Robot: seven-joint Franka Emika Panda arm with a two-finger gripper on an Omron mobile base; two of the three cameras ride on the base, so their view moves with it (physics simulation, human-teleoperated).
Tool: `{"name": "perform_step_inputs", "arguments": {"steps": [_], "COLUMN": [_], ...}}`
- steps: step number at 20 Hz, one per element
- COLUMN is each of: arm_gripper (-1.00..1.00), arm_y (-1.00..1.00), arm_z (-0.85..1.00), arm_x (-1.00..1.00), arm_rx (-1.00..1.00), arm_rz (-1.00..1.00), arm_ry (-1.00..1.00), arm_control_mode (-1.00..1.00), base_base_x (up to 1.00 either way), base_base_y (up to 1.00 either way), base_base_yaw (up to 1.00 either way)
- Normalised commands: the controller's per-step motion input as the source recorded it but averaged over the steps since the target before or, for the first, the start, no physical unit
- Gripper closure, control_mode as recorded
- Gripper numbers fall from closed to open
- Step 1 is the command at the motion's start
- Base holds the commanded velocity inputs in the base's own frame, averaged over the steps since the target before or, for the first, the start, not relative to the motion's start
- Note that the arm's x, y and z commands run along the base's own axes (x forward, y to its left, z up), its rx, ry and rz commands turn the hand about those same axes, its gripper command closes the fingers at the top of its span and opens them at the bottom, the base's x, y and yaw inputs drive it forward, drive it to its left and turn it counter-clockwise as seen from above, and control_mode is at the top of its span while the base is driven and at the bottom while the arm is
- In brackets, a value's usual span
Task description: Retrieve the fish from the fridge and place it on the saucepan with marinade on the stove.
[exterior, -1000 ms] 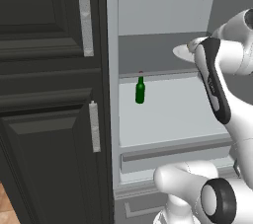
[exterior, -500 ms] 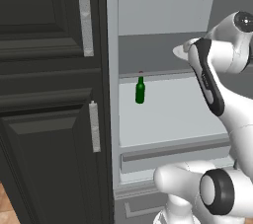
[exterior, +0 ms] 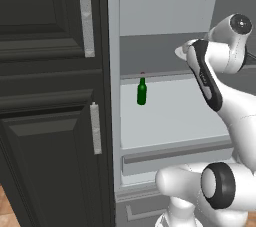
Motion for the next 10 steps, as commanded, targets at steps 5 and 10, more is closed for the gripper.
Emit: {"name": "perform_step_inputs", "arguments": {"steps": [5,10], "arm_gripper": [-1.0,-1.0], "arm_y": [-0.01,-0.19], "arm_z": [0.0,0.0], "arm_x": [0.22,0.13], "arm_rx": [0.0,0.02], "arm_rz": [0.0,0.0], "arm_ry": [0.0,0.03], "arm_control_mode": [-1.0,-1.0], "base_base_x": [0.0,0.0], "base_base_y": [0.0,0.0], "base_base_yaw": [0.0,0.0]}}
